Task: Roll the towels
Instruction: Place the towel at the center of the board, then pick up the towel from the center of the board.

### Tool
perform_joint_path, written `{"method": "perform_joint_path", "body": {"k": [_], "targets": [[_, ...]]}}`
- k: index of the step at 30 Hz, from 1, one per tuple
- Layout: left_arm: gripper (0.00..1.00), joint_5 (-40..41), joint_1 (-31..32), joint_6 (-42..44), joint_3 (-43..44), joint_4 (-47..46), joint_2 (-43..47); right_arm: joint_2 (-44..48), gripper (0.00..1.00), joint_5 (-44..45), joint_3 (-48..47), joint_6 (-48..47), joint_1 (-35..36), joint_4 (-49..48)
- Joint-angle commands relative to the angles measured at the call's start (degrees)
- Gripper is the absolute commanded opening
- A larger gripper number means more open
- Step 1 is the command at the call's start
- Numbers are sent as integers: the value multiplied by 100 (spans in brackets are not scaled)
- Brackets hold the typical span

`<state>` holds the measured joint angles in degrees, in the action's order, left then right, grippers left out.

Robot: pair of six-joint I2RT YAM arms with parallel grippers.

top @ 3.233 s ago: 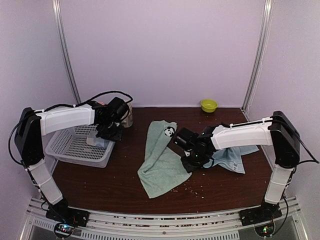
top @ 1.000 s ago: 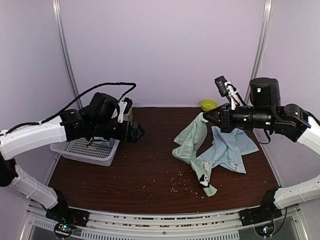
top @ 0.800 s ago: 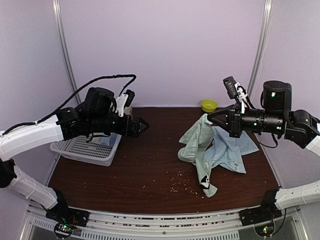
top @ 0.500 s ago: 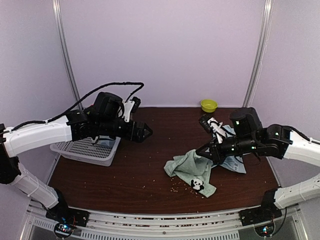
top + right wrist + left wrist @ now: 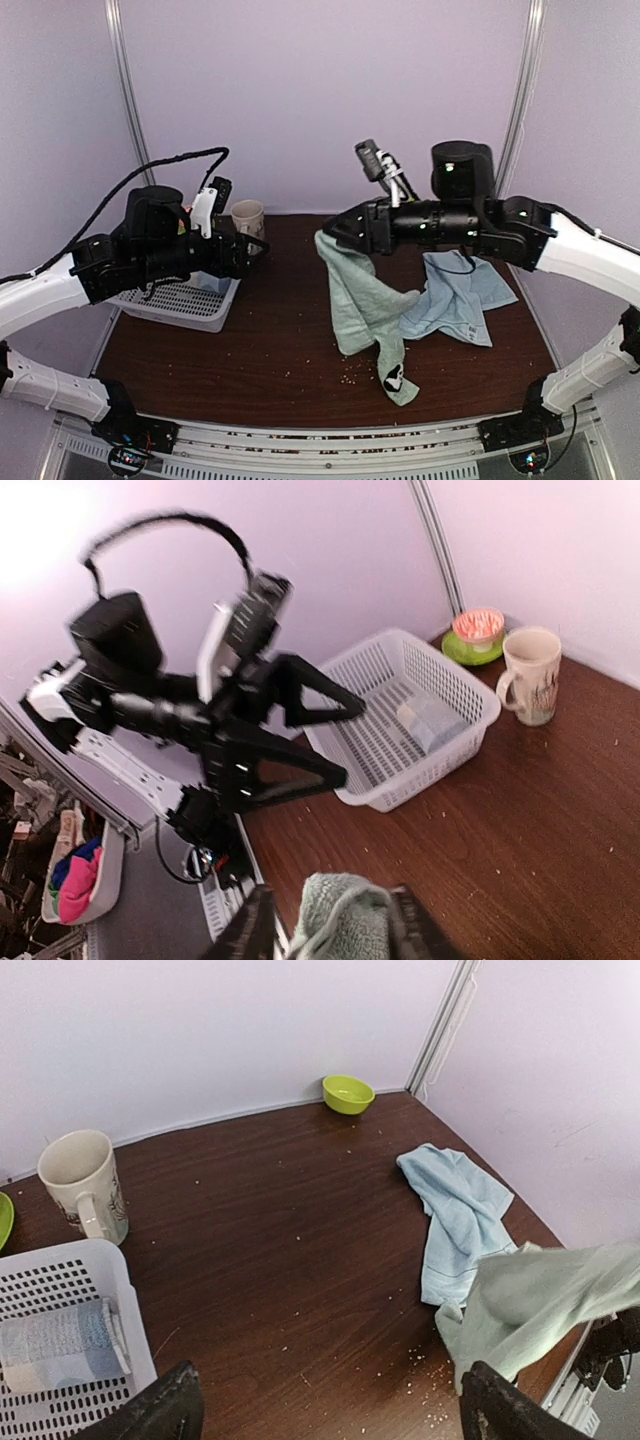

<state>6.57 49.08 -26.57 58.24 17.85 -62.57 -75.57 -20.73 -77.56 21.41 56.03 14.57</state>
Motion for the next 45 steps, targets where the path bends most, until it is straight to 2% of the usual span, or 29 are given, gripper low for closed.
{"method": "perform_joint_path", "body": {"k": [1,2,3,6,11,13,17,21,25,31,36,45], "targets": [[91,391,-4,4,-296,-2,177,-361,73,310,534,-67,42,959],[91,431,-3,-2,-353,26,239,-163,81,532,759,-90,30,883],[91,498,-4,-6,-404,48,289,47,85,769,949,-111,4,915],[92,671,-3,27,-456,87,360,459,85,1359,1413,-103,-179,1234],[92,564,-4,147,-166,117,-38,697,74,1782,2503,441,-584,1334],[91,451,1,104,-47,123,-298,743,69,1832,3002,738,-745,1045],[91,353,5,-25,78,118,-596,556,54,1728,3621,1205,-1183,356],[90,321,5,-103,117,183,-727,-91,43,1664,3507,1324,-1496,66],[90,385,6,-220,79,260,-776,-601,42,1745,3329,1246,-1591,0],[90,406,5,-299,58,289,-908,-1152,38,1396,3163,1149,-1692,-185],[90,376,5,-289,113,287,-1006,-1366,36,1332,3119,1123,-1685,-145],[90,298,5,-329,120,263,-1125,-1642,27,1057,3263,1182,-1674,-328]]}}
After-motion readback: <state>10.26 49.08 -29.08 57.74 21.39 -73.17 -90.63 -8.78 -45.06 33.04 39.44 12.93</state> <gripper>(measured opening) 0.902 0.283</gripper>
